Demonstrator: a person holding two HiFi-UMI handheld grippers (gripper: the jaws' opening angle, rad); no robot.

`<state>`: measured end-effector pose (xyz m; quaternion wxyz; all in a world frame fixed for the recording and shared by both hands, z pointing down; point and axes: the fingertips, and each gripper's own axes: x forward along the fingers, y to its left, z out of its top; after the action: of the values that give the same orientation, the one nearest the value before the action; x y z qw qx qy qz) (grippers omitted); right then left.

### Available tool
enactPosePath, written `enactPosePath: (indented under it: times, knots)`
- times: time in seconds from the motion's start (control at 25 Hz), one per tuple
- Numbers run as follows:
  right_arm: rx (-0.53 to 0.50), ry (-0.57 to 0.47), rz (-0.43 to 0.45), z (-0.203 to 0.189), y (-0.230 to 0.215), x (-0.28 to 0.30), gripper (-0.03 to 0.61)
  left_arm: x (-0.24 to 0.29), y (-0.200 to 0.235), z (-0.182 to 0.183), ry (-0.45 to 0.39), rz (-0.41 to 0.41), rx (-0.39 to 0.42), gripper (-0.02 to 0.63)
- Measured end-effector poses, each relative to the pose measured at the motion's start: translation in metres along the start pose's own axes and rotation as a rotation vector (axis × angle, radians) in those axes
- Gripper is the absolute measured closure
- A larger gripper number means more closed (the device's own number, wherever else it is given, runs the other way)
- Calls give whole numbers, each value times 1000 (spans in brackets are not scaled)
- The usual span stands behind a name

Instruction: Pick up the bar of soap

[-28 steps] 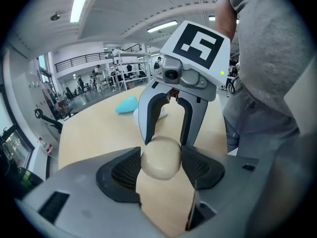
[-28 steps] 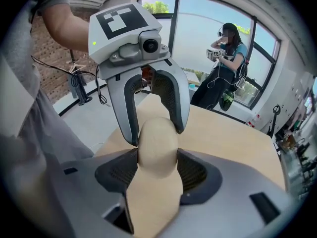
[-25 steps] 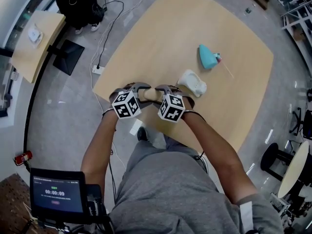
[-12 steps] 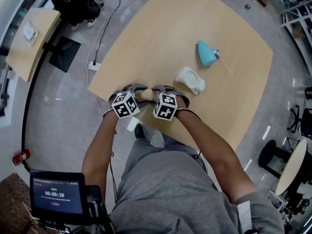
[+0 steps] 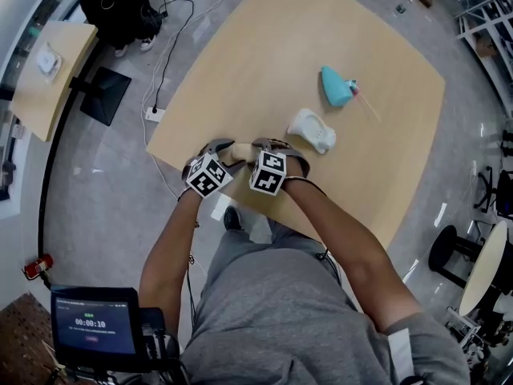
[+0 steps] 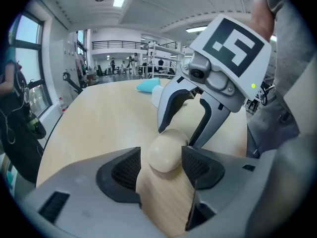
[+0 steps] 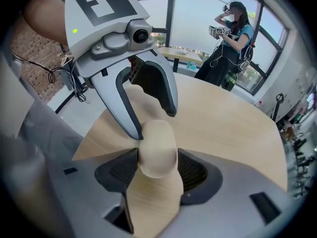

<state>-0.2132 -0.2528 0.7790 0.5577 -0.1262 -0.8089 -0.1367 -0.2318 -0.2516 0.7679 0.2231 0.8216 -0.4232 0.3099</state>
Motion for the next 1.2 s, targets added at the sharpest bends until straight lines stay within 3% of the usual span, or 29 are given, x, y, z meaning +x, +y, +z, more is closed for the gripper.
enactPosePath:
  times: [0.2, 0.36, 0.68, 0.84, 0.96, 1.0, 1.2]
  knots:
    - [36, 9, -44, -1, -2, -4, 325, -24, 11, 0, -59, 61, -98, 354]
    - [78, 8, -104, 4, 5, -35, 325, -74, 2, 19, -131, 102, -106, 369]
    - [295, -81, -302, 8, -6, -115, 325, -170, -18, 66, -345, 157, -96, 591]
    - [408, -204, -445, 20, -1, -186, 334, -223, -50, 96, -461, 119, -67, 607]
    - [472, -344, -560, 29, -2, -235, 550, -248, -63, 118, -552, 69, -76, 609]
    - [496, -398, -587, 32, -1, -252, 570, -256, -67, 127, -582, 58, -72, 609]
    - [572, -673, -675, 66, 19, -353, 572, -299, -84, 168, -706, 24, -10, 609]
